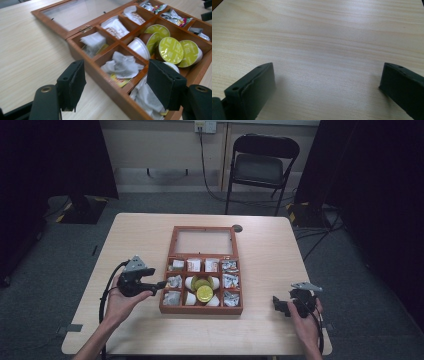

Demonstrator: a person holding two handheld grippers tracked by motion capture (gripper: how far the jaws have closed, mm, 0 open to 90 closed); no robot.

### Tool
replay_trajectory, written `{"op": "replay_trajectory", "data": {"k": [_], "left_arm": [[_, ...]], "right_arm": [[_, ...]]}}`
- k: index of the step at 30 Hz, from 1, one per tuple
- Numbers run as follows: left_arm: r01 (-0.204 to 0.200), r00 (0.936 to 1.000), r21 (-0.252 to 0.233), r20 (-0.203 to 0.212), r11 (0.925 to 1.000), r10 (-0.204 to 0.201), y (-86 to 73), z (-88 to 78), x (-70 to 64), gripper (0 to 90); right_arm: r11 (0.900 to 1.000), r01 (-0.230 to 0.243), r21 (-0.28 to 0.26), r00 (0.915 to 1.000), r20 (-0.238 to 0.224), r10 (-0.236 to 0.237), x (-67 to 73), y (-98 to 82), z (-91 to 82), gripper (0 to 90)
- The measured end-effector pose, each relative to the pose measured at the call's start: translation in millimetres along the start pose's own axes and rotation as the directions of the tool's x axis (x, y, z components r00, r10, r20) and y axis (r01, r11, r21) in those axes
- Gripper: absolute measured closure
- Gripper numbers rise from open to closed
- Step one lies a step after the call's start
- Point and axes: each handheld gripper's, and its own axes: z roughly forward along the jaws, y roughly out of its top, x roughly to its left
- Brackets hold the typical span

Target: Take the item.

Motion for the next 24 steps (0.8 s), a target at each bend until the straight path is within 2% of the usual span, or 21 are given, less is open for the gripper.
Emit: {"op": "replay_trajectory", "data": {"k": [3, 8, 15, 21, 24], "left_arm": [[-0.022, 0.9990, 0.013, 0.039, 0.9997, 0.022, 6.8, 8.2, -8.0, 31.4], [-0.006, 0.9972, -0.014, 0.075, 0.9999, 0.007, 11.1, 13.8, -10.8, 34.3], [-0.016, 0.9948, 0.000, 0.100, 0.9999, 0.016, 14.0, 22.6, -15.2, 36.8], [-0.042, 0.9914, 0.021, 0.125, 0.9989, 0.039, 19.7, 31.8, -23.0, 37.1], [-0.069, 0.9886, 0.022, 0.136, 0.9974, 0.065, 26.1, 36.7, -28.8, 37.3]], "right_arm": [[1.000, 0.000, 0.000, 1.0000, 0.000, 0.000, 0.0, 0.0, 0.0, 0.0], [1.000, 0.000, 0.000, 1.0000, 0.000, 0.000, 0.0, 0.0, 0.0, 0.0], [1.000, 0.000, 0.000, 1.0000, 0.000, 0.000, 0.0, 0.0, 0.0, 0.0], [1.000, 0.000, 0.000, 1.0000, 0.000, 0.000, 0.0, 0.0, 0.0, 0.0], [1.000, 0.000, 0.000, 1.0000, 0.000, 0.000, 0.0, 0.0, 0.0, 0.0]]}}
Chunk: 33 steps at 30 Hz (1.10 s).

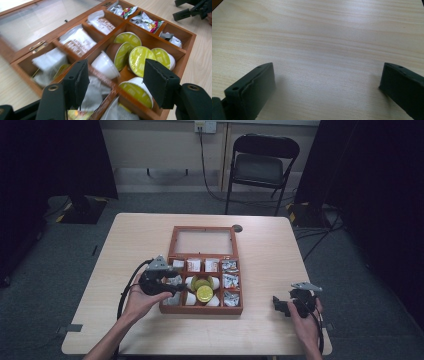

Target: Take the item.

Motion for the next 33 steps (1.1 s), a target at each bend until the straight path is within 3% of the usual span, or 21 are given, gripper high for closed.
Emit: {"op": "replay_trajectory", "data": {"k": [4, 8, 13, 17, 19, 27, 31, 33], "left_arm": [[-0.011, 0.9992, -0.011, 0.038, 0.9999, 0.012, 6.7, 7.3, -4.9, 39.5], [-0.036, 0.9973, 0.013, 0.064, 0.9993, 0.036, 7.7, 18.7, -10.2, 40.3], [-0.016, 0.9945, 0.008, 0.104, 0.9998, 0.015, 11.4, 31.3, -11.0, 41.2], [-0.030, 0.9905, 0.029, 0.135, 0.9991, 0.026, 16.2, 37.7, -14.2, 44.0], [-0.020, 0.9866, 0.045, 0.163, 0.9988, 0.012, 19.7, 43.9, -15.3, 44.0], [-0.049, 0.9859, 0.079, 0.164, 0.9957, 0.035, 20.5, 57.7, -19.7, 44.0], [-0.070, 0.9876, 0.139, 0.149, 0.9878, 0.049, 20.6, 62.7, -20.5, 44.5], [-0.036, 0.9845, 0.132, 0.175, 0.9906, 0.013, 19.6, 65.3, -17.6, 45.1]], "right_arm": [[1.000, 0.000, 0.000, 1.0000, 0.000, 0.000, 0.0, 0.0, 0.0, 0.0], [1.000, 0.000, 0.000, 1.0000, 0.000, 0.000, 0.0, 0.0, 0.0, 0.0], [1.000, 0.000, 0.000, 1.0000, 0.000, 0.000, 0.0, 0.0, 0.0, 0.0], [1.000, 0.001, 0.000, 1.0000, -0.001, -0.001, -0.1, 0.1, 0.1, 0.0], [1.000, 0.000, 0.001, 1.0000, -0.001, 0.000, -0.1, 0.2, 0.2, 0.0], [1.000, 0.001, 0.001, 1.0000, -0.001, -0.001, 0.0, 0.1, 0.1, 0.0], [1.000, 0.000, 0.001, 1.0000, -0.001, 0.000, -0.1, 0.1, 0.1, 0.0], [1.000, 0.000, 0.001, 1.0000, -0.001, 0.000, -0.1, 0.1, 0.1, 0.0]]}}
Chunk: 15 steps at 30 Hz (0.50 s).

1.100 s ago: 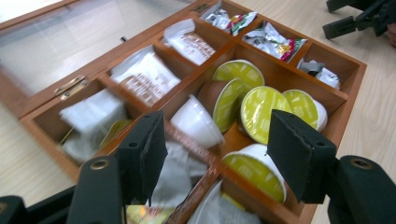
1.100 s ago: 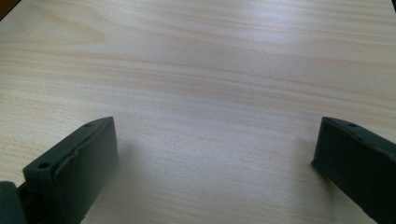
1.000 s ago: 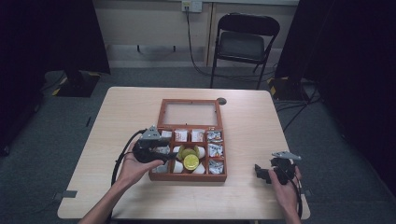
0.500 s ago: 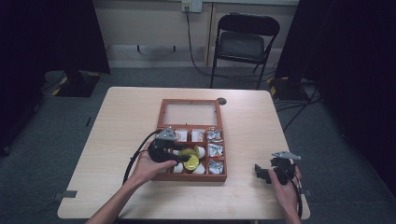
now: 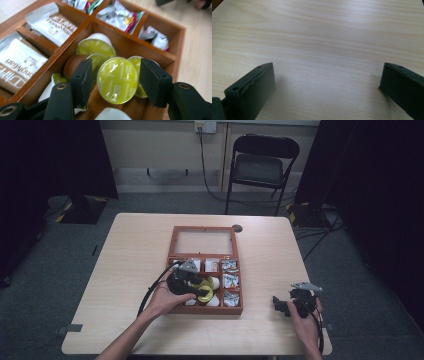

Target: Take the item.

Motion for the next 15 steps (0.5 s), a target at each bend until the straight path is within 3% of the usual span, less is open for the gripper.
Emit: {"op": "replay_trajectory", "data": {"k": [3, 4, 5, 11, 12, 15], "left_arm": [[0.011, 0.9993, 0.001, -0.035, 0.9999, -0.011, -1.2, 7.3, 2.0, 46.0], [0.011, 0.9993, 0.001, -0.035, 0.9999, -0.011, -1.2, 7.3, 2.0, 45.9], [-0.016, 0.9993, 0.041, -0.033, 0.9990, 0.017, -1.9, 11.0, 1.1, 45.9], [-0.019, 0.9989, 0.063, -0.041, 0.9978, 0.022, -1.2, 13.7, -0.3, 45.9], [-0.035, 0.9985, 0.094, -0.039, 0.9950, 0.038, -0.7, 15.4, -0.7, 45.9], [-0.048, 0.9976, 0.116, -0.044, 0.9921, 0.054, -0.4, 17.4, -2.0, 45.7]], "right_arm": [[1.000, 0.000, 0.000, 1.0000, 0.000, 0.000, 0.0, 0.0, 0.0, 0.0], [1.000, 0.000, 0.000, 1.0000, 0.000, 0.000, 0.0, 0.0, 0.0, 0.0], [1.000, 0.001, 0.000, 1.0000, 0.000, -0.001, 0.0, 0.0, 0.0, 0.0], [1.000, 0.000, 0.000, 1.0000, 0.000, 0.000, 0.0, 0.0, 0.0, 0.0], [1.000, 0.001, 0.000, 1.0000, 0.000, -0.001, 0.0, 0.0, 0.0, 0.0], [1.000, 0.000, 0.000, 1.0000, 0.000, 0.000, 0.0, 0.0, 0.0, 0.0]]}}
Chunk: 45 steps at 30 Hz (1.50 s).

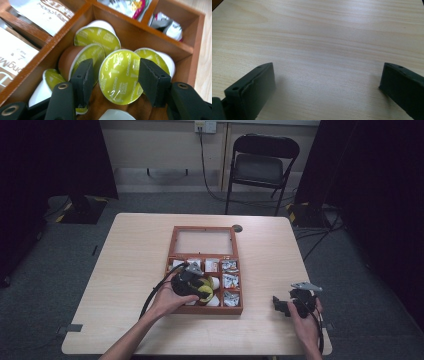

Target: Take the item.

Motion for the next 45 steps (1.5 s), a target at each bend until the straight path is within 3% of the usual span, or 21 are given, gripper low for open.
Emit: {"op": "replay_trajectory", "data": {"k": [8, 14, 20, 28, 32, 45], "left_arm": [[-0.037, 0.9992, 0.054, -0.012, 0.9979, 0.038, 2.1, 4.8, -3.3, 45.8], [-0.028, 0.9995, 0.053, -0.013, 0.9982, 0.029, 2.3, 5.8, -4.1, 44.6], [-0.080, 0.9960, 0.093, -0.031, 0.9925, 0.083, 2.3, 8.5, -9.8, 43.2], [-0.052, 0.9984, 0.090, -0.019, 0.9946, 0.053, 1.6, 8.5, -7.8, 43.8], [-0.083, 0.9954, 0.120, -0.040, 0.9893, 0.088, 2.4, 10.7, -11.0, 41.7], [-0.083, 0.9944, 0.114, -0.055, 0.9900, 0.090, 1.8, 10.7, -13.0, 42.3]], "right_arm": [[1.000, 0.000, 0.000, 1.0000, 0.000, 0.000, 0.0, 0.0, 0.0, 0.0], [1.000, 0.000, 0.000, 1.0000, 0.000, 0.000, 0.0, 0.0, 0.0, 0.0], [1.000, 0.000, 0.000, 1.0000, 0.000, 0.000, 0.0, 0.0, 0.0, 0.0], [1.000, 0.001, 0.000, 1.0000, 0.000, -0.001, 0.0, 0.0, 0.0, 0.0], [1.000, 0.000, 0.000, 1.0000, 0.000, 0.000, 0.0, 0.0, 0.0, 0.0], [1.000, 0.000, 0.000, 1.0000, 0.000, 0.000, 0.0, 0.0, 0.1, 0.0]]}}
